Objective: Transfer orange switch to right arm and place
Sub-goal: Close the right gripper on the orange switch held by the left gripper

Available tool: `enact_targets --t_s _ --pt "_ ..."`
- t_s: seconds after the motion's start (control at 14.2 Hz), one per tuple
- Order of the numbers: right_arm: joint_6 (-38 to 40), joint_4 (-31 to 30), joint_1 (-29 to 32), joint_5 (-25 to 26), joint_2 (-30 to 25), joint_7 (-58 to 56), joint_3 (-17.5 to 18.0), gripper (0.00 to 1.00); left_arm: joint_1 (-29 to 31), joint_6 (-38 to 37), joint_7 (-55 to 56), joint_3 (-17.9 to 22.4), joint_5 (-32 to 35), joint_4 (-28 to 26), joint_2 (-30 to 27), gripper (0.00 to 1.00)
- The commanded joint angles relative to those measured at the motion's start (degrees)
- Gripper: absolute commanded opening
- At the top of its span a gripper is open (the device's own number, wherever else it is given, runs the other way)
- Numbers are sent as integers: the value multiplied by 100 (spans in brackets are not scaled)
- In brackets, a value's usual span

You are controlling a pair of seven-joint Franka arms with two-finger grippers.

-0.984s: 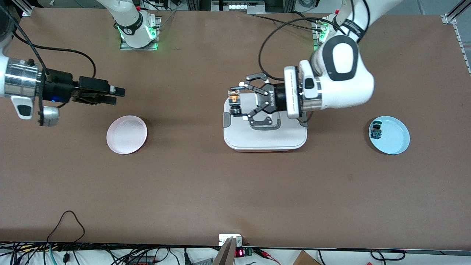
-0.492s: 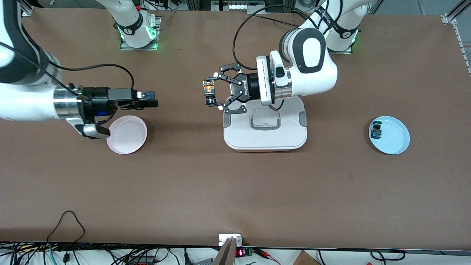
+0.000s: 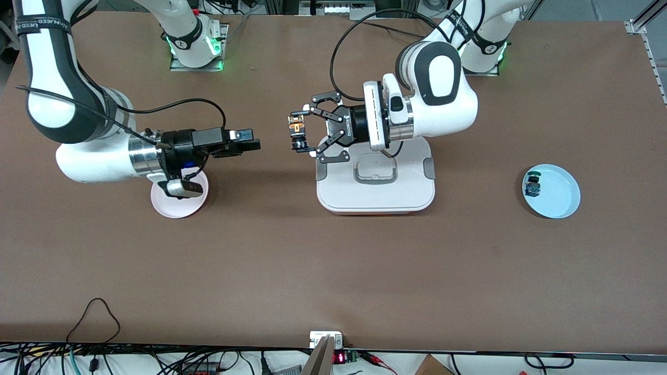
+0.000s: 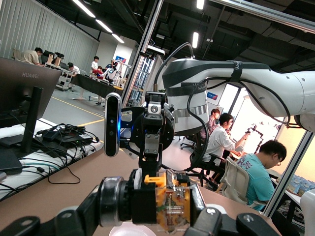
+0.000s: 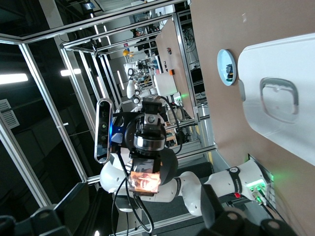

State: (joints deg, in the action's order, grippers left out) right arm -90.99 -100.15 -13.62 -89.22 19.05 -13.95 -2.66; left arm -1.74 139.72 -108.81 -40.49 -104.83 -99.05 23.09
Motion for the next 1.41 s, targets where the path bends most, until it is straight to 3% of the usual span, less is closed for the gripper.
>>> enact_targets --t_s 0.0,0.7,1.19,1.34 --pt "-50 -75 -202 -507 28 -81 -24 100 -2 38 -246 -20 -196 -1 3 17" --pt "-102 -75 -483 -790 151 -46 -24 100 25 20 -237 -20 -196 8 -24 17" --pt "-568 -66 -773 -1089 196 -81 -24 100 42 20 -237 -20 -205 8 -32 17" --pt "-569 -75 -809 -1089 196 -90 -24 96 42 29 -237 -20 -196 8 -32 17"
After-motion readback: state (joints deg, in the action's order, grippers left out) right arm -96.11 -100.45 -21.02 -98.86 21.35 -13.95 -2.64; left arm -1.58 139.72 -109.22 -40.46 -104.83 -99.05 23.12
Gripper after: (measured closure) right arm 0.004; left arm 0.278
